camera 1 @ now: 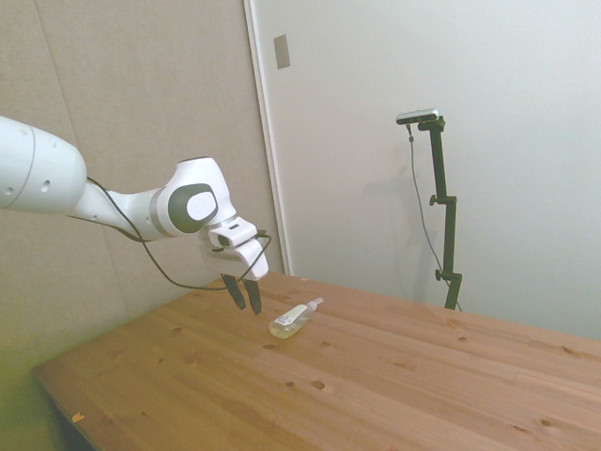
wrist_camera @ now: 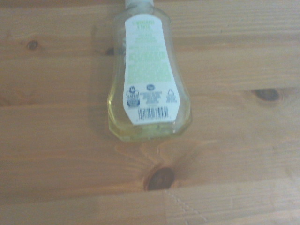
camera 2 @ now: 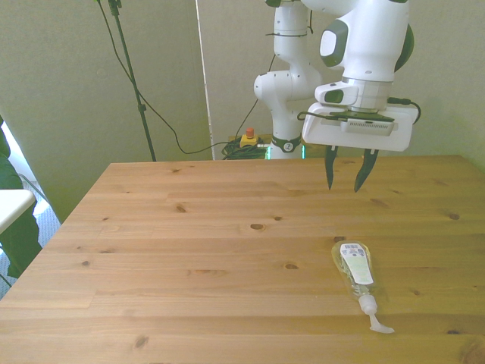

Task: Knock down the sanitizer

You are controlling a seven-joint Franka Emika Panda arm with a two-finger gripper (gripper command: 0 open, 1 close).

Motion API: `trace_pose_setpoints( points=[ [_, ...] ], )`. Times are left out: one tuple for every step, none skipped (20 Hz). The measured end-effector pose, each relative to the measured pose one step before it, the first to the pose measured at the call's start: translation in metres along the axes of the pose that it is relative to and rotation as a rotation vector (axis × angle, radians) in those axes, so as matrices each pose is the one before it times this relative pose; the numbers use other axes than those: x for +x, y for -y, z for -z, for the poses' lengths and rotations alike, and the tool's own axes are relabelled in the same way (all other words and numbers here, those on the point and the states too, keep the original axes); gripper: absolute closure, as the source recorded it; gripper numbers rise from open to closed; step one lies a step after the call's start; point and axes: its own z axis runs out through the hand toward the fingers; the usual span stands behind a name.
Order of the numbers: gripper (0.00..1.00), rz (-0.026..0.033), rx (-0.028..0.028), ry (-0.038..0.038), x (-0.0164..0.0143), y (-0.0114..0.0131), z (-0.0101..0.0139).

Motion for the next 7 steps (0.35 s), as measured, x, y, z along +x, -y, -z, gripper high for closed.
trace_pose_setpoints(
  points=[
    [0.00,0.00249,-0.00248,0.00190,-0.00507,-0.00603,0.00094],
    [0.00,0.00343,-0.00257,0.00220,-0.00555,-0.00548,0.00079],
    [0.00,0.00503,-0.00291,0.00268,-0.00702,-0.00561,0.00052],
    [0.00,0.00597,-0.00301,0.00218,-0.00714,-0.00508,-0.00006],
    [0.00,0.00711,-0.00335,0.00292,-0.00821,-0.00511,-0.00080],
    [0.00,0.00707,-0.00171,0.00159,-0.00719,-0.00350,-0.00103],
    [0.00,0.00795,-0.00172,0.00097,-0.00701,-0.00256,-0.00140]
  ],
)
